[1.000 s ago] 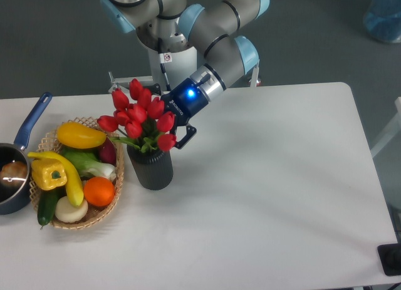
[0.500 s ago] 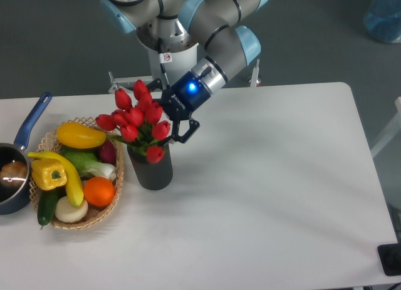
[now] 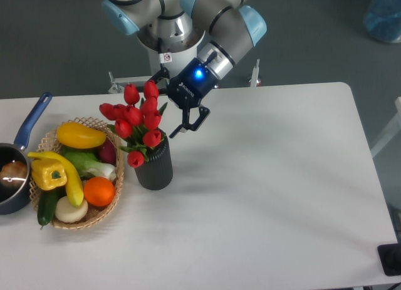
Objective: Insert the flowers into the vase
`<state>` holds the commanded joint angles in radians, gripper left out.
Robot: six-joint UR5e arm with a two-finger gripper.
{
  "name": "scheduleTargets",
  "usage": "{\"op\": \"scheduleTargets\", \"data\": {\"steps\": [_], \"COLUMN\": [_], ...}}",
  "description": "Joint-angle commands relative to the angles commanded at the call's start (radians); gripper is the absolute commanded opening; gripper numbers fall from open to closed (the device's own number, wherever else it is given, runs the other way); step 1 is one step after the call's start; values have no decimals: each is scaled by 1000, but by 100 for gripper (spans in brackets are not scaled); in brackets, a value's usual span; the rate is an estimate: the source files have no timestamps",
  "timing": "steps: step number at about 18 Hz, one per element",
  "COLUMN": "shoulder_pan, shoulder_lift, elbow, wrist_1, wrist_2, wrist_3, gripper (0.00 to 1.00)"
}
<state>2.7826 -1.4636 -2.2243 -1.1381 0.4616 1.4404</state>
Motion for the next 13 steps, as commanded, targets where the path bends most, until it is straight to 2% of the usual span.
{"op": "scheduleTargets", "data": {"steps": [7, 13], "shoulder_pan": [11, 29], "shoulder_lift": [43, 51], "elbow": [37, 167], "wrist_1": [-29, -48], "wrist_2": [139, 382], "wrist_3": [0, 2], "gripper": [100, 100]}}
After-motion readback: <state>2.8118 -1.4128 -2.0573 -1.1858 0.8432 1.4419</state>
